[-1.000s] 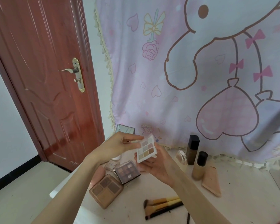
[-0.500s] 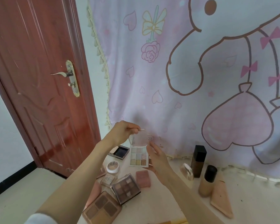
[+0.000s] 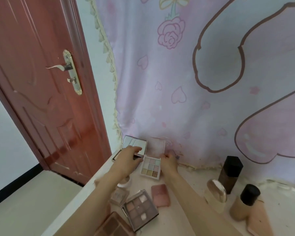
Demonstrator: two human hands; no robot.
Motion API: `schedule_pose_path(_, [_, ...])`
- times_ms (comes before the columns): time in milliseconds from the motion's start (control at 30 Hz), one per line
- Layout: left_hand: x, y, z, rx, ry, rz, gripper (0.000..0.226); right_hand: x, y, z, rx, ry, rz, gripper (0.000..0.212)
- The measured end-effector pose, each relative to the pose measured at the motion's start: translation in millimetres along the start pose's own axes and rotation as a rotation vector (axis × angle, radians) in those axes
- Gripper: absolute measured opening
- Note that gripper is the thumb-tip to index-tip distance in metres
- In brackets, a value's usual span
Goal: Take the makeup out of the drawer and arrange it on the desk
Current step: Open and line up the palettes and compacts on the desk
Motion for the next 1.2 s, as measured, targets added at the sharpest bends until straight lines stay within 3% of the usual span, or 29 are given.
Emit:
schedule_pose_path(67, [10,-10,-9,-0.005,0.109,-0.017,0.023,6,3,9,0.055,-0.006,-0.007,0.019])
schedule_pose_path(300, [26,-23,-13,-0.019,0.262,0.013,0.024,3,5,12,0.07,-0.116,0.096,0.024])
schedule_pose_path(633, [32,-25,-10,-0.046,0.281,-0.027,0.024,-4,3,0,-0.045,-0.335,0.09,0.026])
schedule_pose_path(900, [39,-33,-10,-0.047,0.31,-0.108,0.029,-8,-6,-1,-0.064,-0.203,0.064,0.022])
schedule_pose_path(1200, [30,-69,7,0.072,0.243,-0.155,0.037,-20,-57,1,-0.142,-0.166,-0.114,0.025])
Point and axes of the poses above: each hand's wrist, its own y-axis towards the middle knuckle, its own x-axis out of the palm, z = x × y, the point moved 7 cm from there along y, towards the middle knuckle
